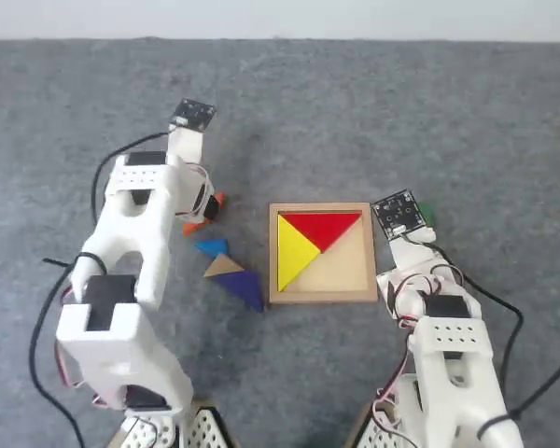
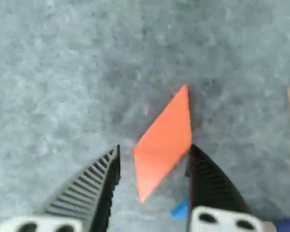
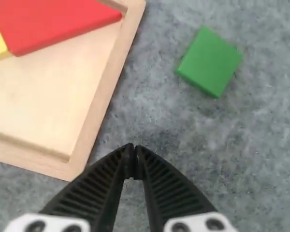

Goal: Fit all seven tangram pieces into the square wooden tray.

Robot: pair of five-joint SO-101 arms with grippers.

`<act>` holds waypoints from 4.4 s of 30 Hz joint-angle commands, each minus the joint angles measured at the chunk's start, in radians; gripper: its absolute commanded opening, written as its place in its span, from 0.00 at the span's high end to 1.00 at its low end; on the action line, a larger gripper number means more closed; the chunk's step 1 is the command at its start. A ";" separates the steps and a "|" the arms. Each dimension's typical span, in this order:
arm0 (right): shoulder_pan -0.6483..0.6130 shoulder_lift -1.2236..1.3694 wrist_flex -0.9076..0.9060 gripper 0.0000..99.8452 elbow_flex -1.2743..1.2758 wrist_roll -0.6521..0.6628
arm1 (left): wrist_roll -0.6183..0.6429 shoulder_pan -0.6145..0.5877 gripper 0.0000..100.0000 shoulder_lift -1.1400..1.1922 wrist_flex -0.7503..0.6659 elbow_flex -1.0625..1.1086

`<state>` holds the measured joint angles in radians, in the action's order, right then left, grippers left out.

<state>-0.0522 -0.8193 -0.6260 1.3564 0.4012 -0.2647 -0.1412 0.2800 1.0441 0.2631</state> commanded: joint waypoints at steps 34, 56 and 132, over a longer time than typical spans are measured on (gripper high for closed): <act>-0.004 -0.016 0.025 0.99 -0.003 -0.005 | -0.663 0.011 0.79 0.302 0.149 -0.360; -0.004 -0.016 0.025 0.99 -0.003 -0.005 | -0.025 0.049 0.99 0.474 0.471 -0.792; -0.002 -0.016 0.047 0.99 -0.003 -0.003 | 0.121 0.242 0.79 0.450 0.686 -0.837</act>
<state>-0.0522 -0.8193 -0.5999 1.3564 0.4012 -0.1327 0.0736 0.8170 1.7177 -0.5731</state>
